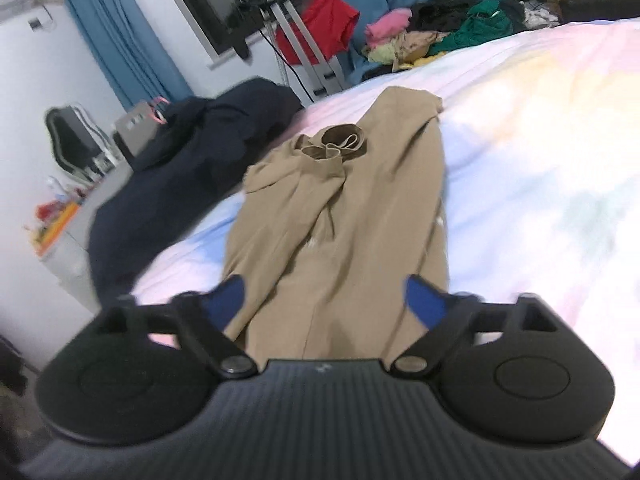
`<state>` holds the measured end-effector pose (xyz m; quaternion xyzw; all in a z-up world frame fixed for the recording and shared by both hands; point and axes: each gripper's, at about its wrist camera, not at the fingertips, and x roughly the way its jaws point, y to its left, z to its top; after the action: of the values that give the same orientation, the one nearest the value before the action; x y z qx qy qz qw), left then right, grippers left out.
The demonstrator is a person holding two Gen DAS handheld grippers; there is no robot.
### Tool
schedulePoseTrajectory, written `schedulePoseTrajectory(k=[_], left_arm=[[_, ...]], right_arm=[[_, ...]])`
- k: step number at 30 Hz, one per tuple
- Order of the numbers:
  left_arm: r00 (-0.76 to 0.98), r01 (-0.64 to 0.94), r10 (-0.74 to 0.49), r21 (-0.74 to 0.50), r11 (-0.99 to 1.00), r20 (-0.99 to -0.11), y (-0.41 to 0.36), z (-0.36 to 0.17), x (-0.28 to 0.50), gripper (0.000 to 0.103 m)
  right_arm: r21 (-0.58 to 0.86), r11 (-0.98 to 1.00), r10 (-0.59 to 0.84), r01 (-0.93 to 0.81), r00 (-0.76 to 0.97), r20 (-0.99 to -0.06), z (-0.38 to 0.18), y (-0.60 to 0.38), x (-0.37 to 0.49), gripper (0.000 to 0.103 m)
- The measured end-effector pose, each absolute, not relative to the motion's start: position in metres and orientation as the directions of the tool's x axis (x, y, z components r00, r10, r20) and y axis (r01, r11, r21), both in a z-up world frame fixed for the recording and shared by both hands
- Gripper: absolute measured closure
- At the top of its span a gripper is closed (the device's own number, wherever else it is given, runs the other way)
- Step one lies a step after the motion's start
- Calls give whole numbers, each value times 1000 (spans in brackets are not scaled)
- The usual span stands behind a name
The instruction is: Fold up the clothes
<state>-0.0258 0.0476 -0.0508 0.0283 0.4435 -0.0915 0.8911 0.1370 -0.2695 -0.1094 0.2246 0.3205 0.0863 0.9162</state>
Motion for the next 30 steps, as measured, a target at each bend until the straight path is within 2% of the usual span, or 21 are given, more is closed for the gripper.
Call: schedulePoseTrajectory(k=[3, 6, 9, 12, 14, 17, 21, 24, 27, 30], left_arm=[[551, 225, -127, 0, 974, -825, 44, -51, -27, 15], [496, 229, -159, -48, 972, -854, 53, -49, -29, 20], [449, 248, -149, -37, 968, -881, 61, -47, -34, 33], [414, 255, -150, -44, 966, -898, 70, -46, -40, 54], [393, 261, -166, -64, 963, -905, 73, -48, -41, 88], [396, 272, -146, -36, 962, -906, 71, -45, -47, 102], [464, 340, -117, 55, 939, -878, 51, -18, -71, 102], [537, 404, -165, 81, 911, -827, 30, 15, -96, 102], [560, 456, -247, 45, 889, -790, 1, 40, -115, 102], [540, 514, -302, 23, 857, -786, -28, 42, -119, 102]], right_arm=[[457, 889, 289, -19, 798, -529, -104, -272, 92, 9], [417, 908, 267, -37, 818, -509, -102, -272, 52, 8], [408, 913, 233, -3, 824, -517, -109, -275, 31, 8], [438, 899, 223, 27, 831, -509, -112, -279, 28, 9], [457, 889, 227, 36, 831, -509, -113, -281, 30, 8], [467, 883, 229, 48, 824, -518, -116, -282, 29, 9], [472, 880, 235, 51, 818, -525, -118, -285, 26, 9], [463, 884, 227, 64, 808, -544, -121, -284, 29, 8], [445, 890, 202, 100, 789, -580, -127, -284, 35, 9], [481, 871, 234, 102, 775, -588, -132, -289, 37, 9]])
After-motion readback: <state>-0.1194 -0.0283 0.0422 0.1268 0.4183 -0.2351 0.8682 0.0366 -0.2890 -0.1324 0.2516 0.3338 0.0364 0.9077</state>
